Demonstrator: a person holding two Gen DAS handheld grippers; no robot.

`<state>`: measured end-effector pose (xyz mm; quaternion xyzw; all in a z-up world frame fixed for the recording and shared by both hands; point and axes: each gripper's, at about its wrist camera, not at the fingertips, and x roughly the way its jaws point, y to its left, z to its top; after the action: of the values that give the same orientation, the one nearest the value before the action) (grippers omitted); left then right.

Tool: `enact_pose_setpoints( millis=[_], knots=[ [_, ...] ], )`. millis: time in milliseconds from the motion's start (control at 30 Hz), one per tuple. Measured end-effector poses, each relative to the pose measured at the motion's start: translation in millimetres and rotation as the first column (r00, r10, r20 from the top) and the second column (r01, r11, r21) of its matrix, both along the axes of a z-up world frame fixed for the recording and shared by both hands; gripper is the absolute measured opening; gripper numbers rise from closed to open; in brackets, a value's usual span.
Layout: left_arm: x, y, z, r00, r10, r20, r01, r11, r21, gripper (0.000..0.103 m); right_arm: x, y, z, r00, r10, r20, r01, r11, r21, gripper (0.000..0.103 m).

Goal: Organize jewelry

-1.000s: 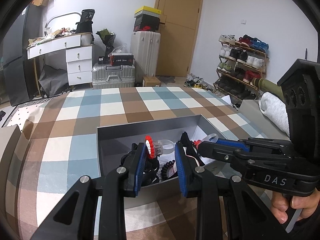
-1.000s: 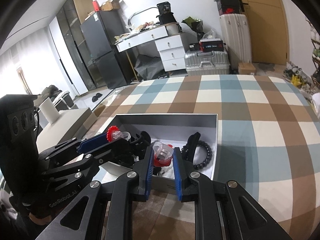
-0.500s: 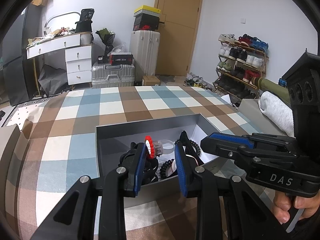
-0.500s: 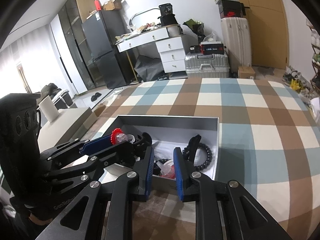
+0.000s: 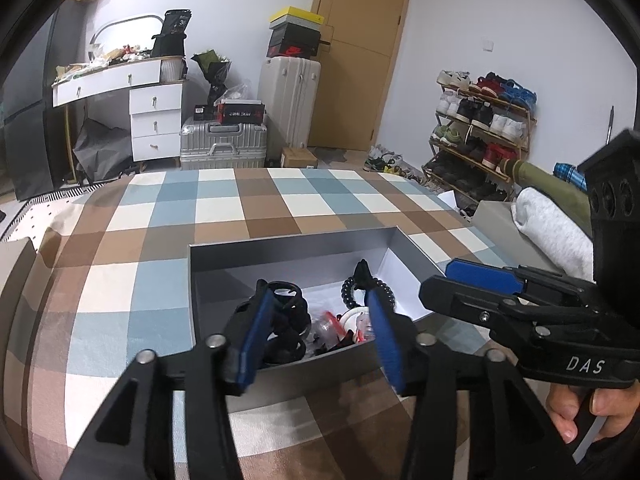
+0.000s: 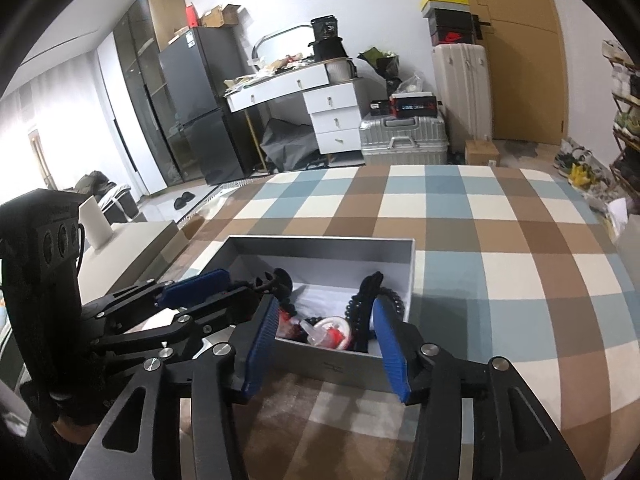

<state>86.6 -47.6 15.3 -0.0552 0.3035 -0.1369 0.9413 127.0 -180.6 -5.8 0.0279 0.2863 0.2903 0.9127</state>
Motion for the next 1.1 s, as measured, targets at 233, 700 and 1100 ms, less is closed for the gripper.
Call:
enact_pose_setpoints(
  millis=[233, 700, 1100],
  knots=[
    [-1.4, 0.4, 0.5, 1.000, 0.008, 0.009, -0.008, 1.000, -0.006, 0.068, -3.2, -14.2, -1.2, 1.000, -0.028, 0.002, 0.028, 1.000, 0.014, 0.068],
    [-13.1, 2.5, 8.0, 0.999, 0.044, 0.026, -0.045, 0.999, 0.029, 0.099, -12.6, -30.6, -1.6, 1.000, -0.027, 0.000, 0.027, 0.999, 0.040, 0.103],
    [-45.0, 18.6, 11.4, 0.980, 0.172, 0.098, -0.182, 0.978, 0.101, 0.102, -38.3, -34.0, 1.8, 0.995, -0.023, 0.093, 0.017, 0.998, 0.064, 0.103]
  ],
)
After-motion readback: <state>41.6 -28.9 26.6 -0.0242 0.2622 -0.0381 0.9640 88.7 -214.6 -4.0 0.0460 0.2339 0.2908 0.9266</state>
